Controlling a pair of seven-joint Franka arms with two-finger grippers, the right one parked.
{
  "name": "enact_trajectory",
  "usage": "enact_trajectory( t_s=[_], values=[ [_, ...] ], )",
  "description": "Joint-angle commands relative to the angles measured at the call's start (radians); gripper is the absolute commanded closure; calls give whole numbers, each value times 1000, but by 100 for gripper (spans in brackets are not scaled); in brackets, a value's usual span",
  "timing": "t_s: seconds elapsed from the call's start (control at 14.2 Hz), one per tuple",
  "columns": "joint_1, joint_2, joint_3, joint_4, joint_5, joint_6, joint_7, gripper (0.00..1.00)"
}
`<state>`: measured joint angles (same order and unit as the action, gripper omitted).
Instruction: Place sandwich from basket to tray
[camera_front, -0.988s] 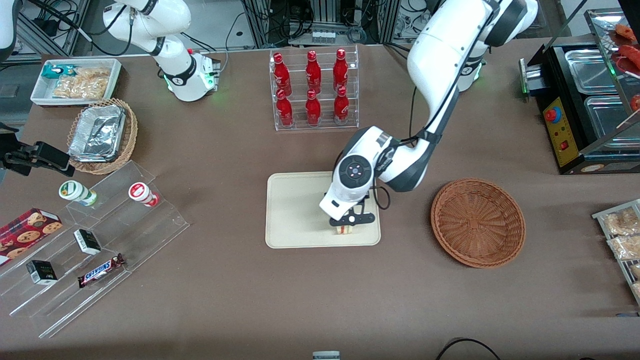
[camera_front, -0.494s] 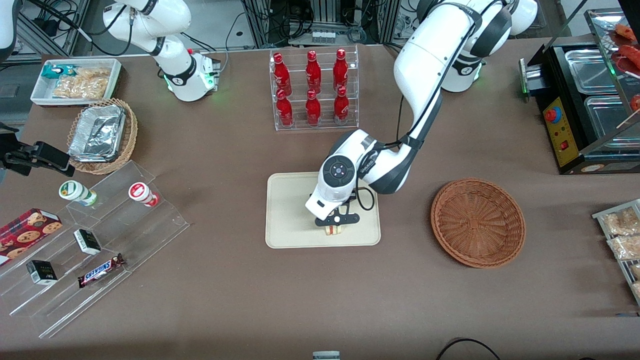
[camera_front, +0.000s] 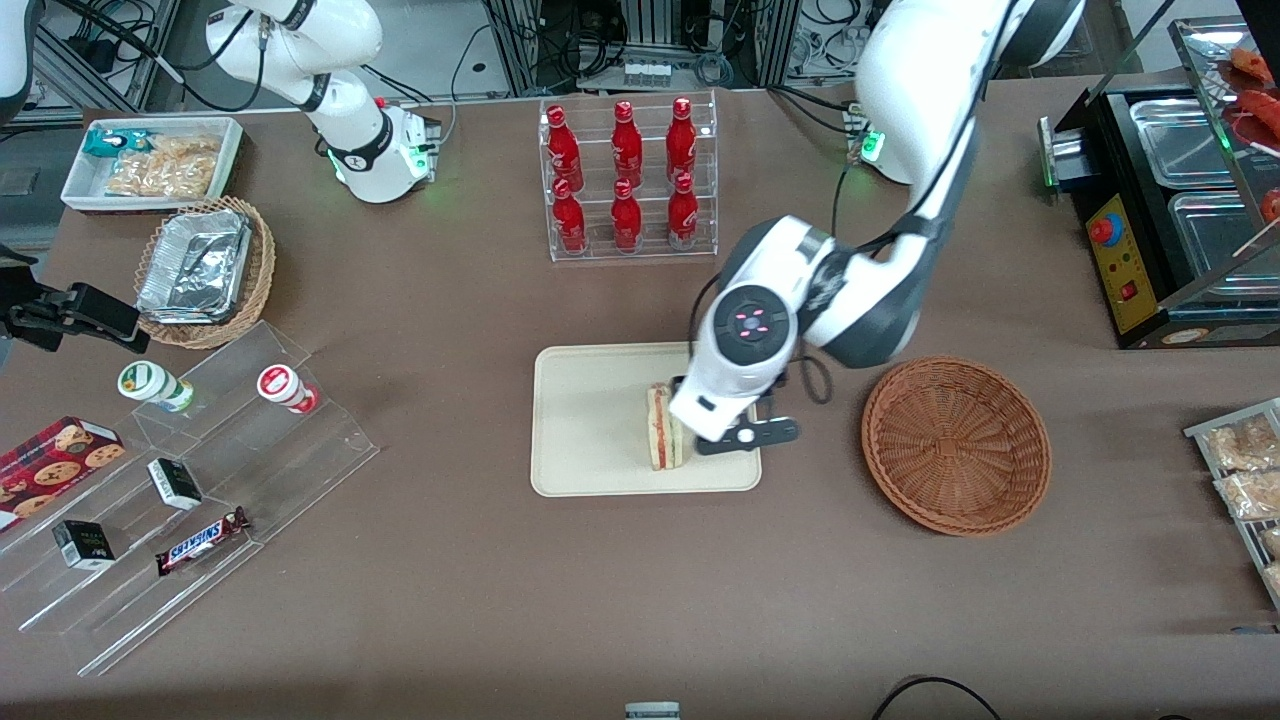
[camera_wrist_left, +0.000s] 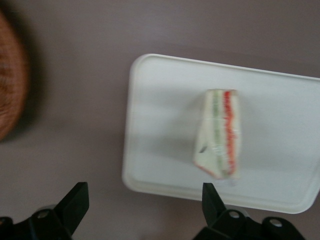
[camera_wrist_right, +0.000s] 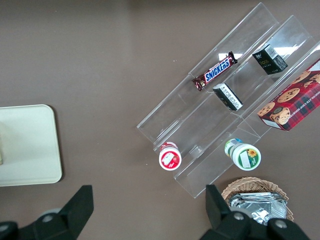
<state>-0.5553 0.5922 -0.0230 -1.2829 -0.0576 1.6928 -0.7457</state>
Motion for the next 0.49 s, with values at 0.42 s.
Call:
enact_trajectory(
  t_s=[0.42],
  values=[
    [236,-258,2,-277,12,-68,277,0]
  ],
)
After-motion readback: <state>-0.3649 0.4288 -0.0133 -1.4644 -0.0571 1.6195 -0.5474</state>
